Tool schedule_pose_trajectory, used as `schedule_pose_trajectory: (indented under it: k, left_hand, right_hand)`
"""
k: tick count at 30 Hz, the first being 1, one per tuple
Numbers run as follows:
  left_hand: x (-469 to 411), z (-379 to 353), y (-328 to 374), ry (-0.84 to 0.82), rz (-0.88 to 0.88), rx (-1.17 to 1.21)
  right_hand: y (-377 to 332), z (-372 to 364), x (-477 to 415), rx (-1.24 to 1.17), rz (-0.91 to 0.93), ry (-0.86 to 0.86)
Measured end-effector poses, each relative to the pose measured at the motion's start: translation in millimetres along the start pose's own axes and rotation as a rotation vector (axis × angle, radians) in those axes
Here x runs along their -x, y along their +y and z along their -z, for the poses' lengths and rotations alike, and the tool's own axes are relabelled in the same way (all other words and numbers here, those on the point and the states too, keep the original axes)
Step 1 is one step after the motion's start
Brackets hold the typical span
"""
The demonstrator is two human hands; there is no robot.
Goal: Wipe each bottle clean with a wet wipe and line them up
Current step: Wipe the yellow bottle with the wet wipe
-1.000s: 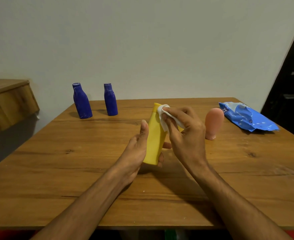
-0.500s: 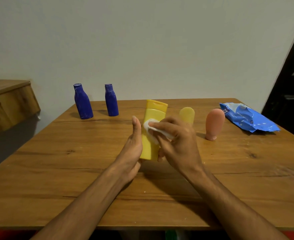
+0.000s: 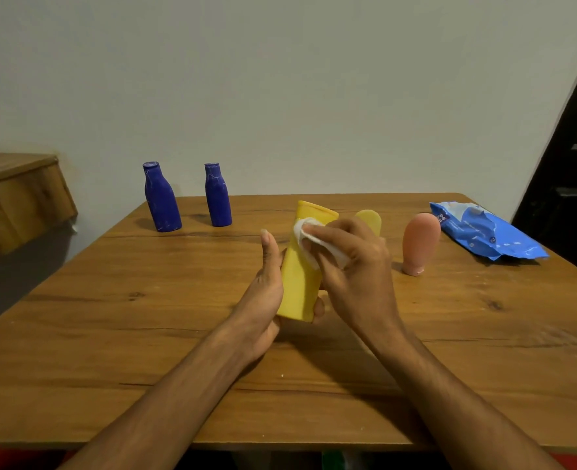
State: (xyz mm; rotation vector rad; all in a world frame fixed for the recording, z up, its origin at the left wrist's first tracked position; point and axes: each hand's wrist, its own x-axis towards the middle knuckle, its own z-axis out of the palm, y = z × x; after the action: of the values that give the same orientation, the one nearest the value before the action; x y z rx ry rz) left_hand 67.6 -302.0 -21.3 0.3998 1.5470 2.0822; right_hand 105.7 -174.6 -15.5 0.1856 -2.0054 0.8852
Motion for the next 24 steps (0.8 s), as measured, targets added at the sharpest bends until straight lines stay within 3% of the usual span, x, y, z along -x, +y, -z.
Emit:
schedule_pose_trajectory:
  k: [10,16,21,24]
  left_hand:
    - [-7,11,4,0.140,0.072,0.400]
    - [-9,14,8,0.164,0.055,0.458]
    - [-7,12,6,0.130,0.046,0.408]
    - [-9,13,5,0.132,0.050,0.407]
  right_hand:
    - [-4,-6,6,0.042,0.063,-0.395]
    - [-6,1,4,0.019,0.008,-0.455]
    - [-7,0,4,0.071,-0.031,-0.279]
    - [-10,2,3,0.034,-0.027,-0.352]
